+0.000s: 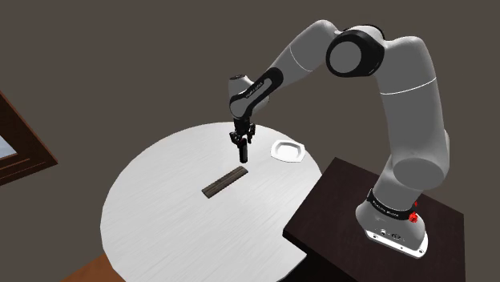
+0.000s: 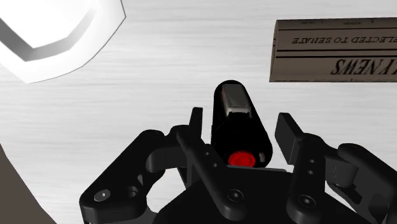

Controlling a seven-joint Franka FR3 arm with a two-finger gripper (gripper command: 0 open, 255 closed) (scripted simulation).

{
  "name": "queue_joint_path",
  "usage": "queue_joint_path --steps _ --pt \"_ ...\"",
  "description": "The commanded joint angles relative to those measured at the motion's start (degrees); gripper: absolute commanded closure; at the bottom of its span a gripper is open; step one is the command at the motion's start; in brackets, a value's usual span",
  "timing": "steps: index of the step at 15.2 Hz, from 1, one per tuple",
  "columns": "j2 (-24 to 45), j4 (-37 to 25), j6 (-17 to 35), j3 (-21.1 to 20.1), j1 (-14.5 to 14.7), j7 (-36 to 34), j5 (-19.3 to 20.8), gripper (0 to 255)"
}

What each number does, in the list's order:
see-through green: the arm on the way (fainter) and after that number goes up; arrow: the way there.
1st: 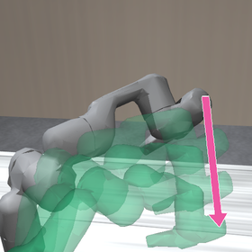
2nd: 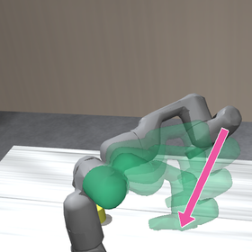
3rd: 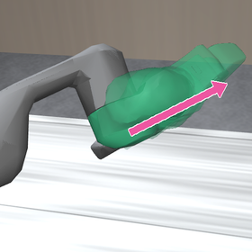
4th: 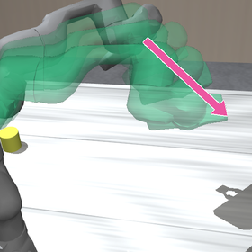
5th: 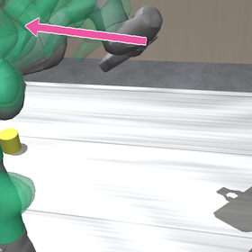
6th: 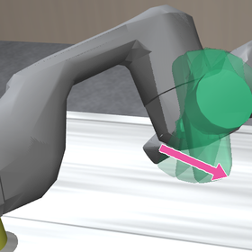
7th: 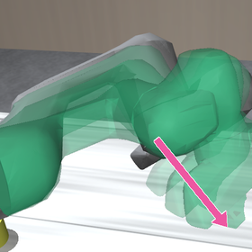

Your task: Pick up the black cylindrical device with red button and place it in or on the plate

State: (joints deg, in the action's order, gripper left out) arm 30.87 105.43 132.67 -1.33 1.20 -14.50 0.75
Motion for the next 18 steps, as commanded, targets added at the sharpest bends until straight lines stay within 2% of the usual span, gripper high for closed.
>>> queue_joint_path --steps 1,9,18 --pt "0.00 0.00 0.00 0.00 0.00 0.00 0.00 255" --pt "0.00 0.00 0.01 0.00 0.00 0.00 0.00 255" --pt "-4.46 -0.69 -5.15 -0.08 -0.06 0.07 -0.13 255"
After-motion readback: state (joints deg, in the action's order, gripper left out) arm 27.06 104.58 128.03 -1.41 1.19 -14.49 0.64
